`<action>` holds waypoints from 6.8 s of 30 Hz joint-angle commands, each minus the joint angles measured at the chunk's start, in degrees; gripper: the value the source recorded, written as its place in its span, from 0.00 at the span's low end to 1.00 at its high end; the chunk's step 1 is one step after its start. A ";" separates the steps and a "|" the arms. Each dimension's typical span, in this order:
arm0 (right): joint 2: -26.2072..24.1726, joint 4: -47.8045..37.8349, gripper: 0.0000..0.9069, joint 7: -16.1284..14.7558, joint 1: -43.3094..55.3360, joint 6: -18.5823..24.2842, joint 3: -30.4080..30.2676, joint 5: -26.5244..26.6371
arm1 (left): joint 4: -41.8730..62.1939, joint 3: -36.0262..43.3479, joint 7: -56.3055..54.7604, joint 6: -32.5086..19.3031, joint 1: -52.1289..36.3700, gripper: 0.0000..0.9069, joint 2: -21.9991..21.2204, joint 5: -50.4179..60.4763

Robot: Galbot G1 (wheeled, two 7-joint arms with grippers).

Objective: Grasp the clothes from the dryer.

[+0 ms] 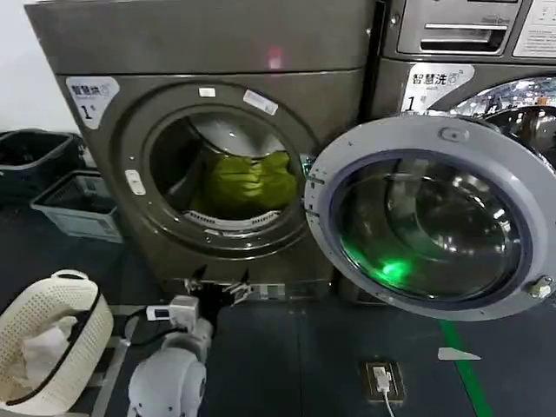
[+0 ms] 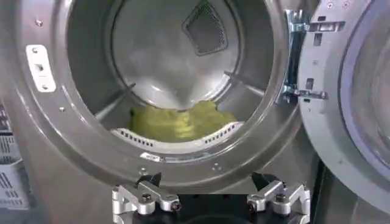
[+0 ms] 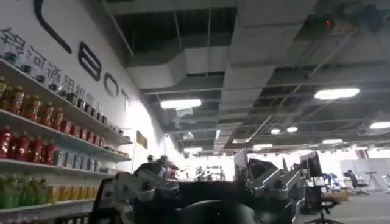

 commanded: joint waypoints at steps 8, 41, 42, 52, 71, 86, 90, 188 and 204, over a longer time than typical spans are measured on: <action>0.09 -0.35 1.00 0.00 -0.62 -0.01 0.82 0.24 | 0.47 -0.21 -0.55 2.80 0.29 1.00 0.09 0.43; 0.50 -0.48 1.00 0.02 -0.96 0.17 0.97 0.49 | -0.10 -0.85 0.01 2.80 -0.17 1.00 0.49 -0.62; 0.50 -0.50 1.00 0.02 -0.99 0.18 0.97 0.49 | -0.04 -0.86 -0.05 2.80 -0.18 1.00 0.49 -0.61; 0.64 -0.43 1.00 0.00 -0.95 0.23 1.00 0.38 | 0.61 -0.95 -0.03 2.80 -0.80 1.00 0.35 -0.48; 0.74 -0.80 1.00 -0.09 -0.76 0.40 0.68 0.05 | 1.43 -0.86 -0.01 2.80 -1.11 1.00 -0.11 -0.20; 0.97 -1.09 1.00 0.04 -0.64 1.95 0.59 0.18 | 8.13 -1.22 1.12 2.80 -6.29 1.00 -0.80 3.79; 1.13 -1.45 1.00 -0.01 -0.24 2.68 -0.34 0.12 | 11.83 -1.90 0.79 2.80 -9.18 1.00 -0.71 3.05; 2.71 -3.31 1.00 -0.37 1.21 4.63 -5.28 -2.89 | 92.75 -11.38 73.89 -49.99 -62.62 1.00 4.46 66.37; 2.72 -3.19 1.00 -0.35 0.99 4.64 -5.62 -2.86 | 93.13 -11.43 73.69 -49.68 -61.56 0.00 4.87 64.37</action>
